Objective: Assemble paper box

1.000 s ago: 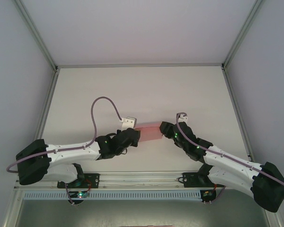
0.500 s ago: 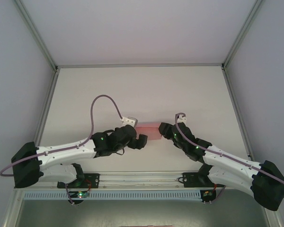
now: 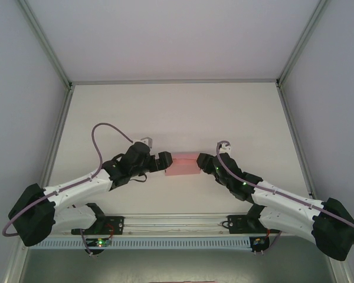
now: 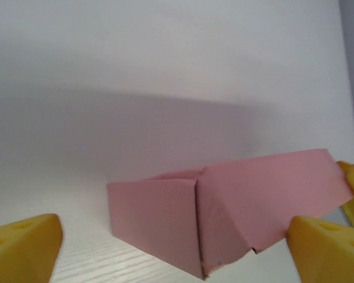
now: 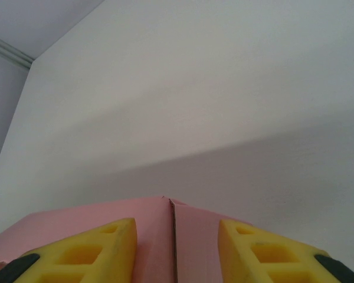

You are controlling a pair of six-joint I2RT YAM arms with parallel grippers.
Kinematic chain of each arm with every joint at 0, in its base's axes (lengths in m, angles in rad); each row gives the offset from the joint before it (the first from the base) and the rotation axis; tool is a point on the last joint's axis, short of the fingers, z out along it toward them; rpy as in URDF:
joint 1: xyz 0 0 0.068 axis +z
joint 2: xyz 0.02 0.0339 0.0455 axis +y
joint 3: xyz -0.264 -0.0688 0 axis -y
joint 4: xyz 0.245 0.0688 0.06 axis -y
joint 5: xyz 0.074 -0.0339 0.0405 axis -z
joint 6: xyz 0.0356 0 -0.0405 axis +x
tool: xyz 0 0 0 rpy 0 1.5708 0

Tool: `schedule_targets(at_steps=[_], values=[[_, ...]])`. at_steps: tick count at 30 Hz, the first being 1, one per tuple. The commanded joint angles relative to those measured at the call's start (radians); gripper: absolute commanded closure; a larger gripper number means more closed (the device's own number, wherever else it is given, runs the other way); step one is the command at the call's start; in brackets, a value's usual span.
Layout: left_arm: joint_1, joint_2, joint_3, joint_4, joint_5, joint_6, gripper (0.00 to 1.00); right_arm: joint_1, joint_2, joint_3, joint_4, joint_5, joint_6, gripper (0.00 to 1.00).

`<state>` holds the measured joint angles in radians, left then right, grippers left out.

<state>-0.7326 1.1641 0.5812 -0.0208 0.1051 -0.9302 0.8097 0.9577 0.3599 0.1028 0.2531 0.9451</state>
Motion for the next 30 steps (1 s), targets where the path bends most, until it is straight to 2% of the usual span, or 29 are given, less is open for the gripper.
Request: schedule_targets(at_steps=[1, 6, 12, 17, 21, 24, 28, 30], values=[[0.016, 0.022, -0.038, 0.126, 0.073, -0.06, 0.13, 0.019, 0.047, -0.067, -0.229, -0.021, -0.009, 0.6], [0.02, 0.043, -0.112, 0.194, 0.051, -0.098, 0.14, 0.02, 0.041, -0.071, -0.21, -0.025, -0.005, 0.6], [0.027, 0.027, -0.133, 0.269, 0.112, -0.11, 0.12, 0.02, 0.039, -0.099, -0.216, -0.025, -0.008, 0.61], [0.028, -0.055, -0.077, 0.171, 0.079, -0.067, 0.07, 0.02, 0.048, -0.1, -0.221, -0.012, -0.02, 0.64], [0.031, -0.06, -0.06, 0.14, 0.039, -0.065, 0.04, 0.021, 0.068, -0.111, -0.219, -0.007, -0.02, 0.65], [0.034, -0.003, -0.047, 0.127, 0.019, -0.081, 0.06, 0.021, 0.084, -0.113, -0.217, -0.003, -0.031, 0.65], [0.046, 0.097, -0.055, 0.225, 0.084, -0.113, 0.11, 0.023, 0.105, -0.111, -0.21, -0.01, -0.034, 0.65], [0.046, 0.122, -0.069, 0.235, 0.082, -0.12, 0.2, 0.023, 0.107, -0.111, -0.204, -0.015, -0.032, 0.65]])
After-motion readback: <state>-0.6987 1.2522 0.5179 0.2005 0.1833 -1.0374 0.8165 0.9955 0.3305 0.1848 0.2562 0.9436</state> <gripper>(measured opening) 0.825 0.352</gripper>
